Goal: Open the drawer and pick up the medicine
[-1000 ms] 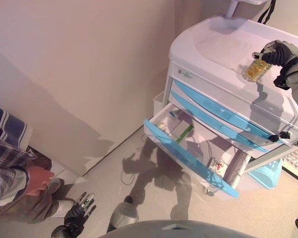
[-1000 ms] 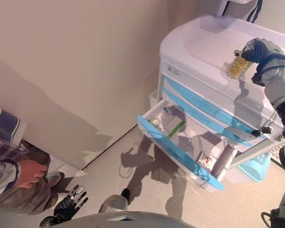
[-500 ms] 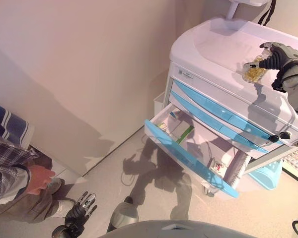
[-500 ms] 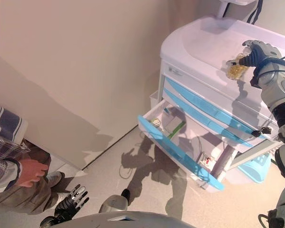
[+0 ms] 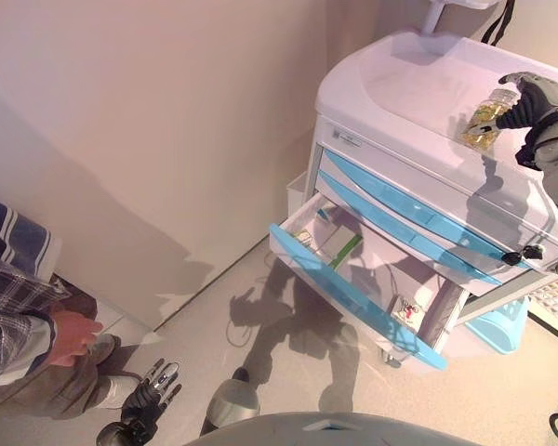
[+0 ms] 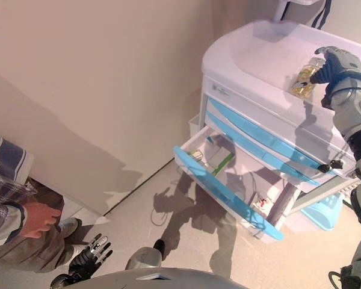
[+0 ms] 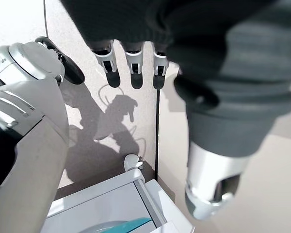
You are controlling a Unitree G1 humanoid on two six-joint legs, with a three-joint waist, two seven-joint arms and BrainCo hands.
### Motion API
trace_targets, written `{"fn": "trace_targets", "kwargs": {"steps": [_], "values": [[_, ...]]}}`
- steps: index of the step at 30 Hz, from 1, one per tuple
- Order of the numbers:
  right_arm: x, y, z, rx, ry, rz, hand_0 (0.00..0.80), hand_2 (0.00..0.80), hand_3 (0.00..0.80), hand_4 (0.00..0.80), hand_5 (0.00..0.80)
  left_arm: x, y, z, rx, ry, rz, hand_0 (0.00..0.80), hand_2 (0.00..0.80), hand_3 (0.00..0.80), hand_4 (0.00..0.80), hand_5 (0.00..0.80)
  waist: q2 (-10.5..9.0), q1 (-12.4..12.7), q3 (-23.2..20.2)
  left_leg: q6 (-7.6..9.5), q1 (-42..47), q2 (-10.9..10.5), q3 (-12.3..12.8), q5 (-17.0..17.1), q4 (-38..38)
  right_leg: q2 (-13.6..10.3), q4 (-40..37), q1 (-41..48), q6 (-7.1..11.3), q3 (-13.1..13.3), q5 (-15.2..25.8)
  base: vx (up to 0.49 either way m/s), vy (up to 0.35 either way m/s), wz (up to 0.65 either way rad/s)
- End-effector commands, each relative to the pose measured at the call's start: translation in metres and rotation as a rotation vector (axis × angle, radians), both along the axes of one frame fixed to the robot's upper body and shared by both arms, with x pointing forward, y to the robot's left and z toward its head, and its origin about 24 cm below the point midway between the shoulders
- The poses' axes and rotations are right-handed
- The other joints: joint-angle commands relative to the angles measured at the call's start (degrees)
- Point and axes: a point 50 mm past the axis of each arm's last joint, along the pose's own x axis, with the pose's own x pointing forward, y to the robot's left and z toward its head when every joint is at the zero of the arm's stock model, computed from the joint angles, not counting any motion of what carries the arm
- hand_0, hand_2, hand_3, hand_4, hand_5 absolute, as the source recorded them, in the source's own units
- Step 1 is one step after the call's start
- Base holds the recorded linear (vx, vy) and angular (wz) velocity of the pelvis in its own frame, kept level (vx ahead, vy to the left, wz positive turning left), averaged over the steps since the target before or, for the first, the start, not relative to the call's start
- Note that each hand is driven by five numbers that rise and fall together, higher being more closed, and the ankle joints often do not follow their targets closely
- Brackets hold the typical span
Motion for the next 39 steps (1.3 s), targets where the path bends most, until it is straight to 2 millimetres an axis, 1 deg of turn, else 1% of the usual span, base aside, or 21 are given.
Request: {"fn": "trace_targets", "kwargs": {"steps": [1,5,9,16,20,21,23,24,25,26,27,29,30,31,32,33,35,36,37,38,39], "values": [[-0.017,0.009,0.077,-0.100,-0.258,0.018,0.000,0.000,0.000,0.000,0.000,-0.007,0.011,0.003,0.036,-0.004,-0.019,0.000,0.000,0.000,0.000,0.000,-0.07,1.2,-1.9,0.84,2.4,3.0,-1.5,-2.1,-0.1,-1.9,3.2,-3.2,-0.51,-0.5,2.8,0.014,-0.007,-0.04],[-0.026,0.021,0.106,-0.138,-0.381,0.057,0.000,0.000,0.000,0.000,0.000,-0.009,0.013,0.004,0.038,-0.005,-0.010,0.000,0.000,0.000,0.000,0.000,-0.37,0.6,-2.4,0.92,2.7,3.2,-0.8,-2.4,-0.1,-1.7,3.0,-3.1,-0.46,0.2,2.8,0.014,-0.005,-0.12],[-0.036,0.036,0.125,-0.164,-0.454,0.124,0.000,0.000,0.000,0.000,0.000,-0.008,0.011,0.005,0.034,-0.013,-0.013,0.000,0.000,0.000,0.000,0.000,-0.70,-0.1,-3.1,1.00,2.7,3.1,-0.3,-2.6,-0.1,-1.6,2.8,-3.3,-0.33,0.7,2.8,0.001,-0.008,-0.08],[-0.045,0.067,0.136,-0.218,-0.519,0.261,0.000,0.000,0.000,0.000,0.000,-0.011,0.009,0.003,0.033,-0.019,-0.030,0.000,0.000,0.000,0.000,0.000,-1.06,-1.3,-3.7,1.06,2.8,3.1,0.8,-2.9,0.2,-1.5,2.6,-3.4,-0.32,1.6,2.8,0.002,-0.010,-0.06],[-0.052,0.088,0.137,-0.214,-0.516,0.391,0.000,0.000,0.000,0.000,0.000,-0.008,0.007,0.005,0.075,-0.025,-0.132,0.000,0.000,0.000,0.000,0.000,-1.05,-2.3,-4.1,1.04,2.9,3.1,1.6,-3.3,0.4,-1.4,2.5,-3.7,-0.20,2.3,2.8,-0.012,0.000,-0.06],[-0.055,0.098,0.133,-0.204,-0.503,0.453,0.000,0.000,0.000,0.000,0.000,-0.005,0.005,0.006,0.093,-0.035,-0.186,0.000,0.000,0.000,0.000,0.000,-0.92,-2.9,-4.2,1.09,2.8,3.1,1.9,-3.4,0.6,-1.4,2.6,-3.9,-0.19,2.7,2.7,-0.033,0.008,-0.11],[-0.059,0.109,0.125,-0.172,-0.468,0.546,0.000,0.000,0.000,0.000,0.000,-0.001,0.003,0.007,0.154,-0.028,-0.286,0.000,0.000,0.000,0.000,0.000,-0.88,-3.7,-4.3,1.13,2.9,3.2,2.5,-3.6,0.7,-1.5,2.7,-4.1,-0.17,3.0,2.6,-0.040,0.014,-0.16],[-0.064,0.120,0.117,-0.149,-0.444,0.617,0.000,0.000,0.000,0.000,0.000,0.005,0.001,0.009,0.179,-0.042,-0.346,0.000,0.000,0.000,0.000,0.000,-0.55,-4.7,-4.4,1.21,2.9,3.1,2.9,-3.8,0.8,-1.5,2.9,-4.4,-0.08,3.6,2.6,-0.040,0.018,-0.21],[-0.067,0.122,0.111,-0.133,-0.424,0.649,0.000,0.000,0.000,0.000,0.000,0.008,0.001,0.010,0.190,-0.049,-0.375,0.000,0.000,0.000,0.000,0.000,-0.62,-5.0,-4.5,1.23,2.9,3.1,3.1,-3.9,0.8,-1.4,3.0,-4.6,-0.06,3.9,2.5,-0.041,0.021,-0.15],[-0.070,0.128,0.102,-0.109,-0.388,0.710,0.000,0.000,0.000,0.000,0.000,0.012,0.000,0.011,0.210,-0.052,-0.416,0.000,0.000,0.000,0.000,0.000,-0.44,-5.7,-4.5,1.26,3.0,3.2,3.7,-4.1,0.9,-1.4,3.1,-4.8,-0.04,4.3,2.5,-0.039,0.017,-0.11],[-0.075,0.137,0.088,-0.079,-0.342,0.783,0.000,0.000,0.000,0.000,0.000,0.017,-0.002,0.011,0.248,-0.047,-0.454,0.000,0.000,0.000,0.000,0.000,-0.01,-6.6,-4.5,1.31,3.0,3.3,4.1,-4.2,1.1,-1.4,3.3,-5.0,0.00,4.8,2.4,-0.045,0.018,-0.17],[-0.083,0.146,0.065,-0.038,-0.246,0.883,0.000,0.000,0.000,0.000,0.000,0.024,-0.001,0.013,0.325,-0.040,-0.545,0.000,0.000,0.000,0.000,0.000,0.08,-7.7,-4.5,1.35,3.0,3.3,4.8,-4.4,1.4,-1.3,3.5,-5.5,0.10,5.9,2.4,-0.045,0.015,-0.27],[-0.091,0.157,0.045,-0.006,-0.165,0.975,0.000,0.000,0.000,0.000,0.000,0.031,-0.001,0.014,0.390,-0.030,-0.621,0.000,0.000,0.000,0.000,0.000,0.45,-9.2,-4.5,1.43,3.2,3.4,5.5,-4.6,1.5,-1.2,3.7,-5.8,0.14,6.6,2.4,-0.040,0.010,-0.24],[-0.095,0.158,0.037,0.016,-0.119,1.010,0.000,0.000,0.000,0.000,0.000,0.034,-0.001,0.015,0.430,-0.031,-0.670,0.000,0.000,0.000,0.000,0.000,0.35,-9.4,-4.5,1.45,3.3,3.5,5.9,-4.7,1.5,-1.1,3.7,-5.9,0.16,7.0,2.3,-0.043,0.006,-0.28],[-0.100,0.163,0.025,0.027,-0.070,1.066,0.000,0.000,0.000,0.000,0.000,0.038,0.000,0.016,0.466,-0.038,-0.719,0.000,0.000,0.000,0.000,0.000,0.45,-10.1,-4.4,1.43,3.4,3.6,6.3,-4.7,1.5,-1.1,3.8,-6.1,0.21,7.5,2.3,-0.042,0.004,-0.31],[-0.110,0.171,0.011,0.059,-0.009,1.142,0.000,0.000,0.000,0.000,0.000,0.046,-0.001,0.018,0.519,-0.038,-0.783,0.000,0.000,0.000,0.000,0.000,0.73,-11.4,-4.4,1.51,3.7,3.7,7.1,-4.9,1.5,-0.9,3.9,-6.5,0.30,8.3,2.4,-0.040,0.004,-0.37],[-0.119,0.175,-0.005,0.144,0.096,1.230,0.000,0.000,0.000,0.000,0.000,0.055,-0.002,0.021,0.594,-0.044,-0.882,0.000,0.000,0.000,0.000,0.000,0.86,-12.7,-4.2,1.42,4.0,3.9,8.1,-5.1,1.6,-0.7,4.0,-6.8,0.45,9.3,2.5,-0.034,0.000,-0.37],[-0.125,0.179,-0.016,0.163,0.140,1.279,0.000,0.000,0.000,0.000,0.000,0.062,-0.002,0.022,0.622,-0.052,-0.919,0.000,0.000,0.000,0.000,0.000,0.97,-13.8,-4.1,1.37,4.1,4.0,8.7,-5.2,1.8,-0.6,4.1,-7.1,0.52,10.0,2.6,-0.044,0.000,-0.36],[-0.131,0.181,-0.028,0.244,0.201,1.326,0.000,0.000,0.000,0.000,0.000,0.071,-0.004,0.025,0.674,-0.068,-0.961,0.000,0.000,0.000,0.000,0.000,1.22,-15.2,-3.9,1.38,4.4,4.2,9.6,-5.3,1.9,-0.4,4.2,-7.4,0.61,10.8,2.7,-0.042,0.000,-0.37],[-0.133,0.181,-0.032,0.279,0.230,1.334,0.000,0.000,0.000,0.000,0.000,0.074,-0.005,0.026,0.700,-0.076,-0.988,0.000,0.000,0.000,0.000,0.000,1.25,-15.4,-3.8,1.36,4.5,4.2,10.0,-5.4,1.9,-0.4,4.2,-7.5,0.64,11.1,2.7,-0.047,-0.005,-0.31],[-0.138,0.181,-0.043,0.331,0.280,1.371,0.000,0.000,0.000,0.000,0.000,0.081,-0.007,0.029,0.754,-0.091,-1.051,0.000,0.000,0.000,0.000,0.000,1.37,-16.7,-3.5,1.28,4.7,4.3,10.7,-5.4,1.9,-0.2,4.3,-7.8,0.72,11.7,2.8,-0.046,-0.017,-0.28]]}}
